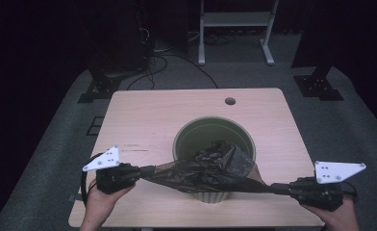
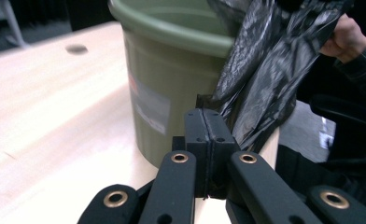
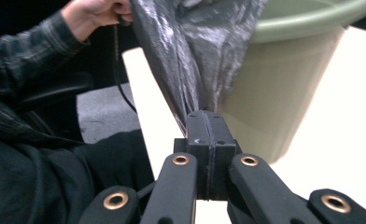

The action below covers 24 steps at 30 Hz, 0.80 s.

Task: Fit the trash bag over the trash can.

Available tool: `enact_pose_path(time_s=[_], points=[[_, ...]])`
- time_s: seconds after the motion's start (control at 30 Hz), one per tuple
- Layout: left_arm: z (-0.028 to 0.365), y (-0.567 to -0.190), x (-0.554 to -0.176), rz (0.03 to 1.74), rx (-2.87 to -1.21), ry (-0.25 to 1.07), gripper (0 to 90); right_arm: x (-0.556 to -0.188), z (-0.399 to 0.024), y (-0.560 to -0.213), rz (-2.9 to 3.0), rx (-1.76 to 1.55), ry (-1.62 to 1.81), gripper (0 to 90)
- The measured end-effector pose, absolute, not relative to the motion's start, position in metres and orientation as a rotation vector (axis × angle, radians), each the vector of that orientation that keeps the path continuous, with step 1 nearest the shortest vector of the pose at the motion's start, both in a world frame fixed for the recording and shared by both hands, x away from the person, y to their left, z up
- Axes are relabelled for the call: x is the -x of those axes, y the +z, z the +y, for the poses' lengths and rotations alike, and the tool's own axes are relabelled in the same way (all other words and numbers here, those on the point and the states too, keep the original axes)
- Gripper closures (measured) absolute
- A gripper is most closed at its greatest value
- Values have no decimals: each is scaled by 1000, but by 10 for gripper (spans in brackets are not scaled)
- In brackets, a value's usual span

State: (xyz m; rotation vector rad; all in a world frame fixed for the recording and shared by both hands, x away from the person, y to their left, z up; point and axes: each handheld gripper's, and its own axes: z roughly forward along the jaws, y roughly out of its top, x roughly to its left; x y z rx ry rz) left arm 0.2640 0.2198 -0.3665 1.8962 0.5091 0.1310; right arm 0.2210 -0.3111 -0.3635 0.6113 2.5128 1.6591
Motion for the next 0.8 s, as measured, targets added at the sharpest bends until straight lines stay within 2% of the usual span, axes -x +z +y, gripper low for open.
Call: enact_pose_path(time_s=[0.53,0.6,0.63,0.8], points=[[199,-404,-280,563,-1997,90,884,-236,-298,-390,2598,-705,1542,900],[197,-403,-280,561,-2013,116,785,-238,-296,-392,2597,-702,1544,892],[199,-401,-280,559,-2007,113,746,-238,-296,-391,2584,-696,1548,795],[214,-384,-278,538,-1933,105,546,-240,-309,-378,2497,-728,1630,691]])
